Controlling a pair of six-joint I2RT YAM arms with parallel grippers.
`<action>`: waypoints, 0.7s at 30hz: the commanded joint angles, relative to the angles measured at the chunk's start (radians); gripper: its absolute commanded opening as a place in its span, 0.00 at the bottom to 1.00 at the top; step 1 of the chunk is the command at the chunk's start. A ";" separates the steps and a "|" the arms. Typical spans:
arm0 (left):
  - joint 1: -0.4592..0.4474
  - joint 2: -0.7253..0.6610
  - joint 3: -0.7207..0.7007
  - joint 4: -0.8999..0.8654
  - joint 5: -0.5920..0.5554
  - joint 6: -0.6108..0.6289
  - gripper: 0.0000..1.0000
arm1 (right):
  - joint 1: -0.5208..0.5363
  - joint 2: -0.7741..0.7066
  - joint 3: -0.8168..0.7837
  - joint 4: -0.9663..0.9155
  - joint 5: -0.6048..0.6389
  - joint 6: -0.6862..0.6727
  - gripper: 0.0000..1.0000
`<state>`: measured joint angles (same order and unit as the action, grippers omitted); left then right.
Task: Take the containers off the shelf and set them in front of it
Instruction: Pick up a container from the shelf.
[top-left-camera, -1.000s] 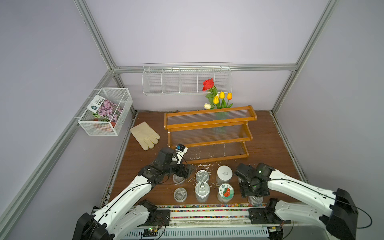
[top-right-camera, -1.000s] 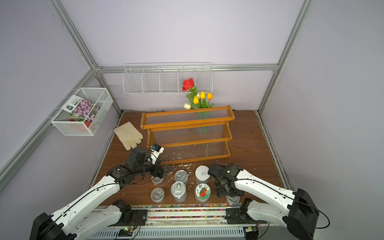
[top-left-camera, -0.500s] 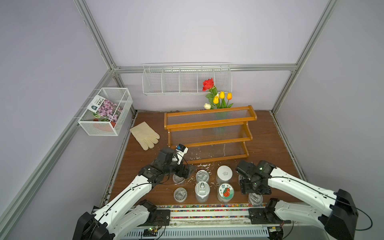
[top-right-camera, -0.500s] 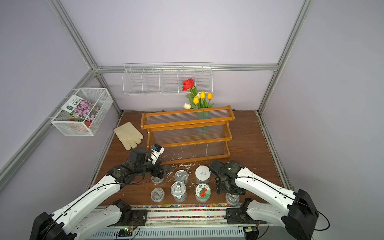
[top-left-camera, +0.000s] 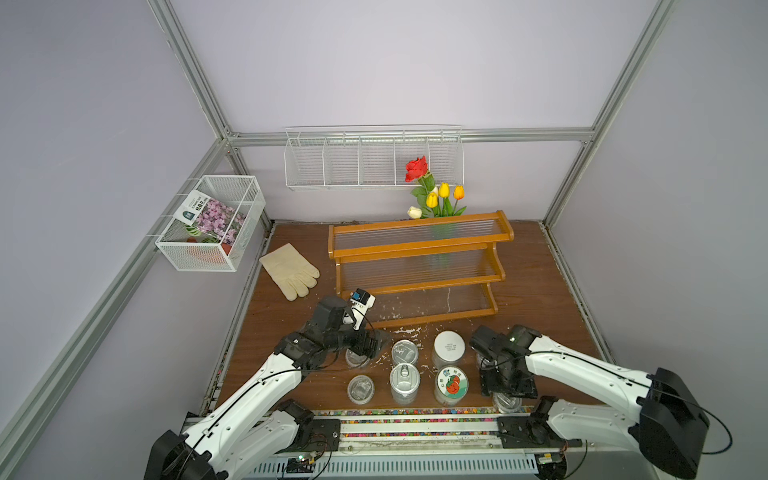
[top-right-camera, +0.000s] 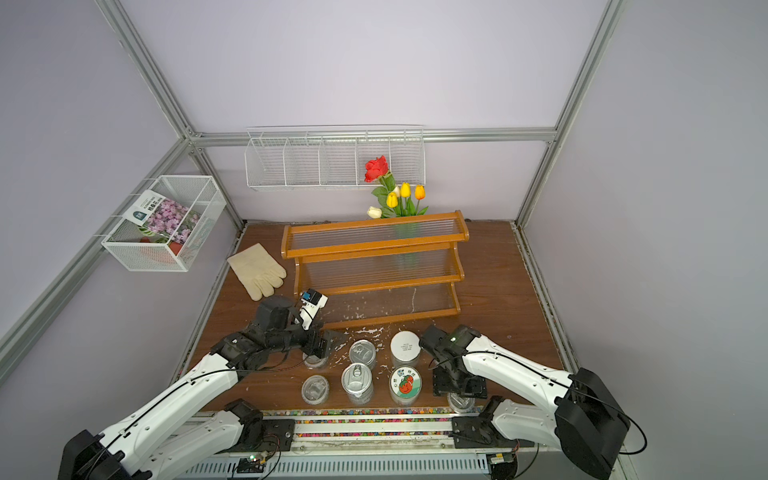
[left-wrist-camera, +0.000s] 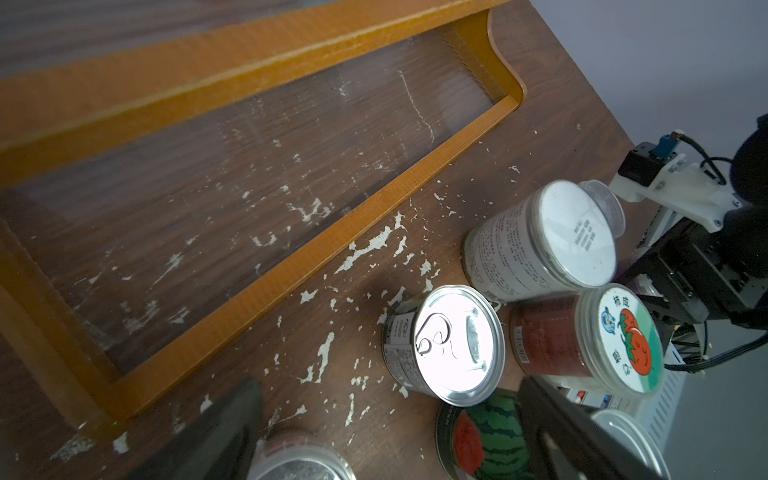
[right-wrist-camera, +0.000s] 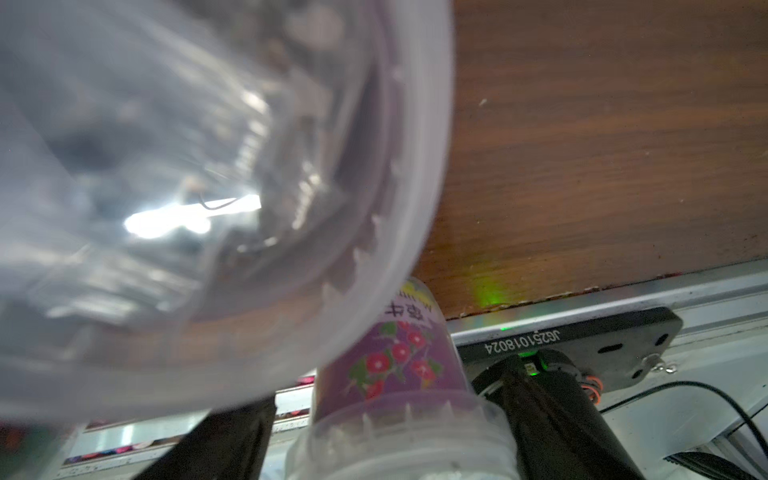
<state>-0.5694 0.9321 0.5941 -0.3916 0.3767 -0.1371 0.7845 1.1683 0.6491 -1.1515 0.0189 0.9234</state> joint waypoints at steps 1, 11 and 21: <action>0.004 0.003 -0.010 -0.001 0.020 -0.001 0.99 | -0.004 -0.029 -0.010 0.015 -0.031 0.002 0.84; 0.005 0.019 -0.005 -0.001 0.028 0.004 0.99 | 0.004 -0.048 -0.012 0.036 -0.042 -0.009 0.71; 0.005 0.016 -0.005 -0.001 0.024 0.004 0.99 | 0.005 -0.016 0.084 0.012 0.030 -0.047 0.65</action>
<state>-0.5694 0.9482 0.5938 -0.3920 0.3912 -0.1371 0.7853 1.1389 0.7094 -1.1194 0.0132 0.8974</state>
